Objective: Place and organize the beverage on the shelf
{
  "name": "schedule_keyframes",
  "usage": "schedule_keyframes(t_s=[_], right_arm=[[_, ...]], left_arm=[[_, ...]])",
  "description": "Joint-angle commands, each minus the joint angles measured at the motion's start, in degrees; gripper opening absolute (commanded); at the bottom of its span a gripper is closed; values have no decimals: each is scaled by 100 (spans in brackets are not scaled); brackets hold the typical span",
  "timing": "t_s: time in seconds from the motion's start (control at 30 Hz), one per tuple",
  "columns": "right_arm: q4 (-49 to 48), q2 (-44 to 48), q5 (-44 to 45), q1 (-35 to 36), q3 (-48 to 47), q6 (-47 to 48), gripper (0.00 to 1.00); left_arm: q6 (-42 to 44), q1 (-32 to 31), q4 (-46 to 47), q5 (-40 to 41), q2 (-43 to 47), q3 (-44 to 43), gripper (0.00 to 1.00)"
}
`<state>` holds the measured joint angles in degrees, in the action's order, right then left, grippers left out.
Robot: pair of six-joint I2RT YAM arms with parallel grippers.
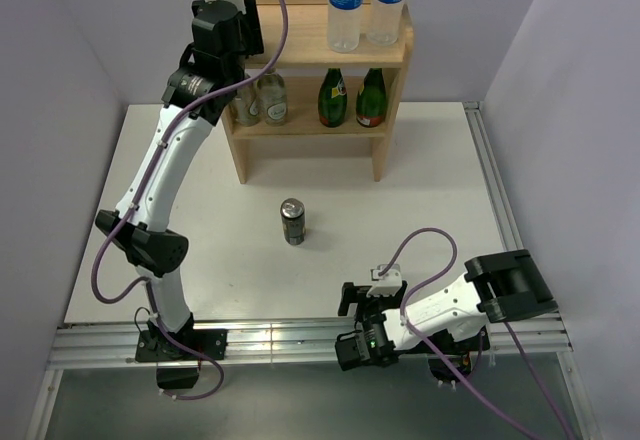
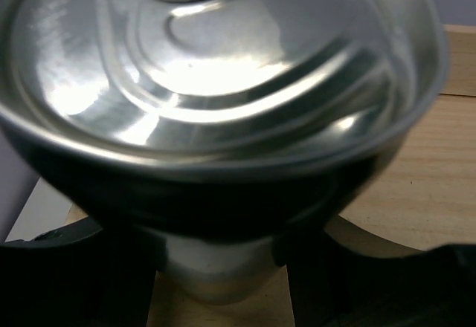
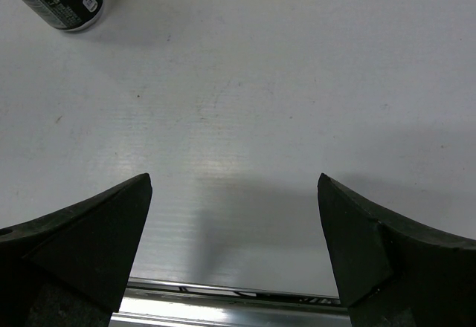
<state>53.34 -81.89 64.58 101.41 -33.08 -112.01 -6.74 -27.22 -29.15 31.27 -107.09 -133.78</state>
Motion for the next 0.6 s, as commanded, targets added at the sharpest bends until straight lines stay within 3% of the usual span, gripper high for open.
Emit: schedule_keyframes(t_s=[0.0, 0.07, 0.1, 0.2, 0.23, 0.3, 0.57], right_arm=[[97, -82, 143, 72, -76, -1025, 99], [124, -99, 143, 81, -111, -1051, 99], [159, -125, 152, 81, -120, -1069, 99], [255, -178, 143, 116, -172, -1139, 99], [282, -178, 143, 116, -207, -1183, 99], [404, -231, 143, 142, -260, -1253, 99], [809, -424, 82, 345, -392, -1710, 99]], left_arm=[[59, 252, 391, 107, 30, -53, 13], [85, 252, 532, 116, 135, 263, 27], [85, 253, 611, 143, 153, 334, 44], [94, 244, 577, 99, 127, 344, 74], [68, 252, 551, 125, 92, 282, 77], [85, 252, 515, 125, 74, 256, 99], [164, 244, 603, 275, 399, 484, 99]])
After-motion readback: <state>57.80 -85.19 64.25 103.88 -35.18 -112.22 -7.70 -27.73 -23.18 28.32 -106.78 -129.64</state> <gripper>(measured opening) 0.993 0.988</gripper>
